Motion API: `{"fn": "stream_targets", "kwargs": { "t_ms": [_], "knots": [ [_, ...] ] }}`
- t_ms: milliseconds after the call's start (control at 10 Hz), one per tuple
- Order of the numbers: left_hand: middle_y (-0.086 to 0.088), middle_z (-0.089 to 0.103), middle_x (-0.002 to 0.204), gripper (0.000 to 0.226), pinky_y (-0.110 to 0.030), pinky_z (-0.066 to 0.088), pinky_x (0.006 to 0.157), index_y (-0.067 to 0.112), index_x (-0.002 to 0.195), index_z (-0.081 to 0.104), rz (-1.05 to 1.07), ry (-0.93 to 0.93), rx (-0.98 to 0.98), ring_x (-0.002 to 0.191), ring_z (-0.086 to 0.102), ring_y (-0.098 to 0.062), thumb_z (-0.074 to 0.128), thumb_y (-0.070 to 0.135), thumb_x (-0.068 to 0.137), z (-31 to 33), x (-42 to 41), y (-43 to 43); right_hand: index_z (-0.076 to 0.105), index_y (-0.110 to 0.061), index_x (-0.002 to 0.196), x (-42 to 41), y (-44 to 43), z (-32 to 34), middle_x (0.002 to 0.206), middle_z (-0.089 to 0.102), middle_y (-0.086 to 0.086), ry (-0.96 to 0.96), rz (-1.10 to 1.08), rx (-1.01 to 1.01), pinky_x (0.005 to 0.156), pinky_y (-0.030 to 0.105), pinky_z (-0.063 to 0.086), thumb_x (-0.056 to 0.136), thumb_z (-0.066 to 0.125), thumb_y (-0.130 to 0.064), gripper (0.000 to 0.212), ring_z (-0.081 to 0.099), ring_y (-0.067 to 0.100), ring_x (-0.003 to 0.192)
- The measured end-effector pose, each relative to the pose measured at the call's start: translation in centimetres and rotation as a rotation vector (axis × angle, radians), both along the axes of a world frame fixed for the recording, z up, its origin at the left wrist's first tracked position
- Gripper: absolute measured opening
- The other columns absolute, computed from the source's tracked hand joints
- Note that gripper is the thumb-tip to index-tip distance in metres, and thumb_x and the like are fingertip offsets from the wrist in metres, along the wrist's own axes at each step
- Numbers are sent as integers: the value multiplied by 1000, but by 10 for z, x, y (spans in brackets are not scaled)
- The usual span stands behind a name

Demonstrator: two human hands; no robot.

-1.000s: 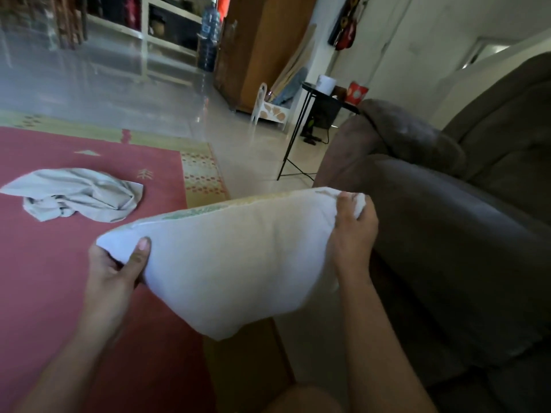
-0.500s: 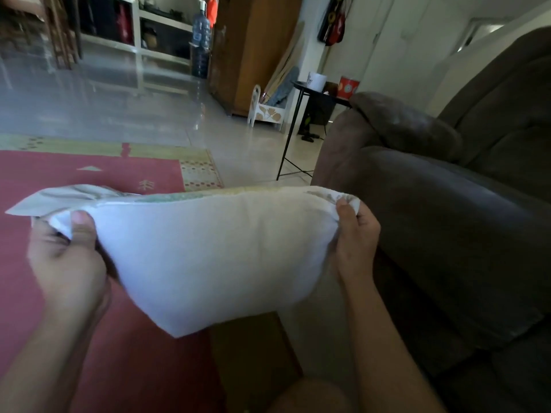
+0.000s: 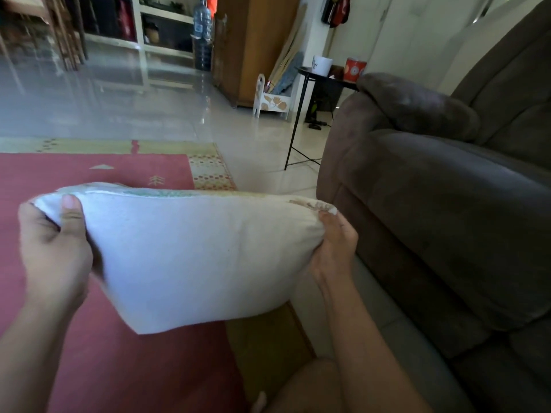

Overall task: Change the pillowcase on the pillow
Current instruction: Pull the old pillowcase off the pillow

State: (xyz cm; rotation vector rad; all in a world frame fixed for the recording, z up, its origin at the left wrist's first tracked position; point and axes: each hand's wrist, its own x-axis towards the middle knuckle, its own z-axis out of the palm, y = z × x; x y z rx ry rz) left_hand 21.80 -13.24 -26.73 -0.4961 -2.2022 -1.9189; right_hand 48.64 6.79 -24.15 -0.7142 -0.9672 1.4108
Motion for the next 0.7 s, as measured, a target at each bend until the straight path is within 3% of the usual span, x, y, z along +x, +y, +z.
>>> {"fn": "stream_targets", "kwargs": {
  "t_ms": [100, 200, 300, 400, 500, 600, 700],
  "knots": [
    [-9, 63, 114, 69, -37, 46, 94, 23, 114, 57, 146, 70, -173, 111, 59, -33, 20, 77, 92, -40, -50, 9, 71, -6, 97, 2, 1, 2, 96, 68, 16, 22, 10, -20, 74, 33, 56, 92, 56, 1, 17, 66, 24, 86],
    [-21, 52, 122, 56, -66, 44, 94, 20, 126, 46, 143, 187, -336, 111, 54, -45, 22, 60, 96, -27, -26, 16, 72, -11, 97, 3, -1, 2, 97, 69, 12, 33, -12, -2, 78, 35, 55, 89, 61, -7, 13, 65, 22, 88],
    [-27, 40, 141, 31, -77, 18, 106, 22, 121, 55, 17, 395, -399, 140, 26, -55, 53, 35, 93, 25, 49, 28, 67, -7, 95, 1, -3, 0, 90, 66, 9, 59, -13, -7, 78, 37, 52, 86, 66, -12, 11, 61, 23, 87],
    [-23, 46, 140, 49, -83, 1, 102, 16, 123, 57, -168, 598, -652, 147, 22, -43, 43, 51, 92, 33, 94, 44, 66, -5, 93, -1, -6, 0, 86, 66, 7, 72, 11, -30, 75, 35, 51, 93, 64, -10, 5, 60, 22, 86],
    [-12, 48, 142, 61, -77, 4, 108, 22, 137, 48, -373, 679, -765, 145, 31, -34, 34, 62, 93, 38, 114, 66, 71, -8, 88, -1, -12, 2, 85, 71, 6, 61, 37, -32, 78, 38, 54, 94, 64, -15, 11, 65, 23, 87],
    [2, 50, 140, 58, -70, 6, 114, 34, 137, 48, -549, 704, -664, 139, 39, -23, 34, 68, 92, 53, 138, 85, 71, 4, 103, -2, -21, 7, 105, 72, 22, 129, 127, -68, 94, 47, 53, 93, 65, -20, 27, 68, 35, 102],
    [16, 62, 122, 37, -60, 26, 111, 39, 119, 58, -708, 644, -460, 121, 54, -12, 45, 62, 93, 70, 150, 105, 68, 4, 107, -4, -27, 6, 108, 71, 24, 115, 228, -63, 97, 48, 53, 87, 62, -34, 43, 68, 36, 105]
  ]
}}
